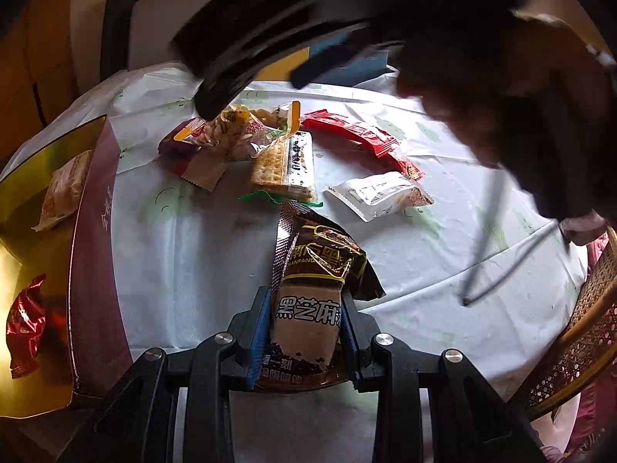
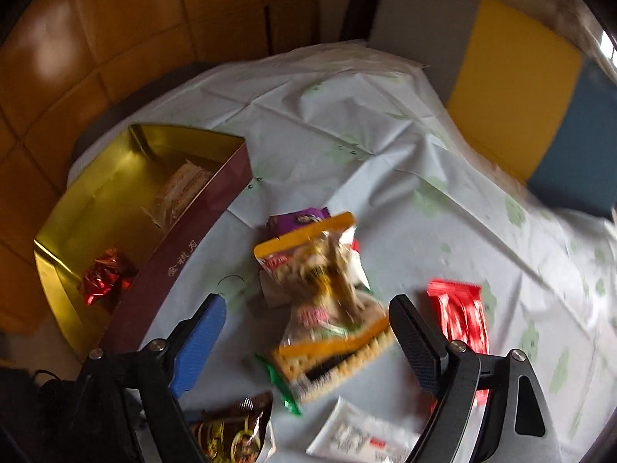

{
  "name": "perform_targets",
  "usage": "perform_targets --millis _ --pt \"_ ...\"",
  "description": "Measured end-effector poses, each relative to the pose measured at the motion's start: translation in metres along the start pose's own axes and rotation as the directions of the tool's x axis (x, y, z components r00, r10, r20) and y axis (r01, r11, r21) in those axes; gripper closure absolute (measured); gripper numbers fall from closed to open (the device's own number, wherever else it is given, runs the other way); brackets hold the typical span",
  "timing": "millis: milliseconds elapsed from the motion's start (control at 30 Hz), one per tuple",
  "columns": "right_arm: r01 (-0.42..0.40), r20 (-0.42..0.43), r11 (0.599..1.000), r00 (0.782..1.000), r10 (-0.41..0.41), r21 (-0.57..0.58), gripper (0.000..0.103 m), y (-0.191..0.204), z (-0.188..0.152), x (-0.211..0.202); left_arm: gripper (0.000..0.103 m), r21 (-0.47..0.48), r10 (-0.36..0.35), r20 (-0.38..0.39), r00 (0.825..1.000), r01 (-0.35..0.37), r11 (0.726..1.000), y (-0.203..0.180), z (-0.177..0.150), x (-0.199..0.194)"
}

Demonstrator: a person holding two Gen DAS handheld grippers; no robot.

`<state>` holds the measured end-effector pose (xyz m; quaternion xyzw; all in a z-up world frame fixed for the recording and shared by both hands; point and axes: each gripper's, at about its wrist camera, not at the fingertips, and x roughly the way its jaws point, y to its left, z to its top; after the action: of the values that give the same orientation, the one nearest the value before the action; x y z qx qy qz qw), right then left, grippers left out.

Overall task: Organize snacks
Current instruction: 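Carry the sesame bag into the tin with the left gripper while the right gripper grasps the nut bag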

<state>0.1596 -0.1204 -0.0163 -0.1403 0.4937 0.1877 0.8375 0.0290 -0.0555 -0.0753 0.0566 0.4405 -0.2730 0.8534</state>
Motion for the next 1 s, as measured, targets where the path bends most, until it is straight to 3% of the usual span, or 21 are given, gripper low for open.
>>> perform_targets --millis 133,167,267,533,700,1000 --pt "0.052 -0.058 0.995 0.997 -0.057 -0.079 0.02 0.005 0.008 0.033 0.069 -0.015 -0.013 0.004 1.0 0.013 1.0 0.003 0.0 -0.001" --pt "0.056 -0.076 0.994 0.995 -0.063 -0.093 0.042 0.005 0.007 0.038 0.069 -0.017 -0.015 0.005 1.0 0.015 1.0 0.004 0.0 -0.001" --pt "0.06 -0.058 0.995 0.996 -0.065 -0.079 0.059 0.004 0.003 0.035 0.069 -0.019 -0.016 0.008 1.0 0.016 1.0 0.005 -0.001 -0.003" --pt "0.038 0.053 0.998 0.998 -0.04 0.048 0.06 -0.013 -0.027 -0.028 0.069 -0.019 -0.001 0.009 1.0 0.001 1.0 0.003 0.0 -0.001" --pt "-0.004 0.023 0.991 1.0 0.001 0.131 0.06 -0.023 -0.066 -0.052 0.07 -0.029 0.009 -0.003 1.0 -0.009 1.0 0.002 0.004 -0.001" --pt "-0.006 -0.042 0.973 0.999 0.016 0.229 0.06 -0.026 -0.147 -0.065 0.075 -0.058 -0.001 0.012 1.0 0.001 0.998 0.007 0.007 -0.019"
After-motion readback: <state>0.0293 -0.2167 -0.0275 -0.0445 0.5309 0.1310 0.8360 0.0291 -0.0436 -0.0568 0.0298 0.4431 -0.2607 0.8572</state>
